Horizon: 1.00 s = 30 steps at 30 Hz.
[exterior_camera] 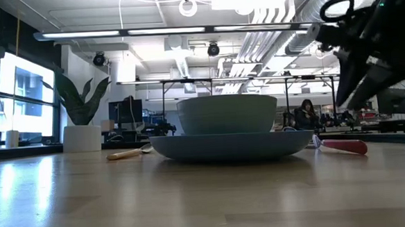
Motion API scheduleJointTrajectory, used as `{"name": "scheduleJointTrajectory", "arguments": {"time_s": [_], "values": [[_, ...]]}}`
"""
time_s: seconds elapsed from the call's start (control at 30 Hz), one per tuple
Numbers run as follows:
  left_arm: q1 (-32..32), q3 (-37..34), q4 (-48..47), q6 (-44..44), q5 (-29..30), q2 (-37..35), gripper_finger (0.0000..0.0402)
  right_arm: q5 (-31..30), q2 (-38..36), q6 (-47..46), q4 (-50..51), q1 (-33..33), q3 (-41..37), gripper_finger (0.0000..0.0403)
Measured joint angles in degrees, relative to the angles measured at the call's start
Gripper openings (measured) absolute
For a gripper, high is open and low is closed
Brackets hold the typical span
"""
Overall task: Set table place
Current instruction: Put the pink fork to the right of the blue plate
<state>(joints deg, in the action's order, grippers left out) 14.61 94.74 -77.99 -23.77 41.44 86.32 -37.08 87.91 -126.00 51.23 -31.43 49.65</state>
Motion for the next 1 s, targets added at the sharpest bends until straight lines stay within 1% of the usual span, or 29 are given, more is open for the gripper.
{"name": "scheduleJointTrajectory", "arguments": {"time_s": [0.03, 0.1, 0.17, 0.23, 0.37, 0.47, 0.6, 0.73, 0.83, 1.0], "values": [[0.0, 0.0, 0.0, 0.0, 0.0, 0.0, 0.0129, 0.0, -1.1, 1.3, 0.3, 0.6, 0.0, 0.0063], [0.0, 0.0, 0.1, 0.0, 0.0, 0.0, 0.0129, 0.5, -3.4, 6.6, -0.5, 2.5, 0.0, 0.0029], [0.0, 0.0, 0.3, 0.0, 0.0, 0.0, 0.0129, 0.8, -5.2, 14.9, -2.6, 5.4, 0.1, 0.0008], [0.0, 0.0, 0.6, -0.2, 0.0, 0.0, 0.0129, 2.4, -6.5, 21.8, -4.0, 9.3, 0.1, 0.0008], [0.0, 0.0, 0.6, -1.6, 0.0, 0.0, 0.0129, 8.9, -6.9, 36.9, -5.6, 17.9, 0.1, 0.0002], [0.0, 0.0, 0.6, -2.6, 0.0, 0.0, 0.0129, 11.7, -6.9, 44.3, -5.6, 22.9, 0.1, 0.0], [0.0, 0.0, 0.6, -4.0, 0.0, 0.0, 0.0129, 11.7, -6.9, 50.6, -7.1, 27.2, 0.1, 0.0], [0.0, 0.0, 0.6, -4.8, 0.0, 0.0, 0.0129, 12.4, -6.4, 54.9, -8.3, 30.3, 0.1, 0.0], [0.0, 0.0, 0.6, -5.1, 0.0, 0.0, 0.0129, 13.3, -5.1, 55.9, -9.3, 31.2, 0.1, 0.0], [0.0, 0.0, 1.0, -5.4, -0.1, 0.0, 0.0129, 15.1, -1.0, 56.5, -11.4, 30.7, 0.1, 0.0]]}}
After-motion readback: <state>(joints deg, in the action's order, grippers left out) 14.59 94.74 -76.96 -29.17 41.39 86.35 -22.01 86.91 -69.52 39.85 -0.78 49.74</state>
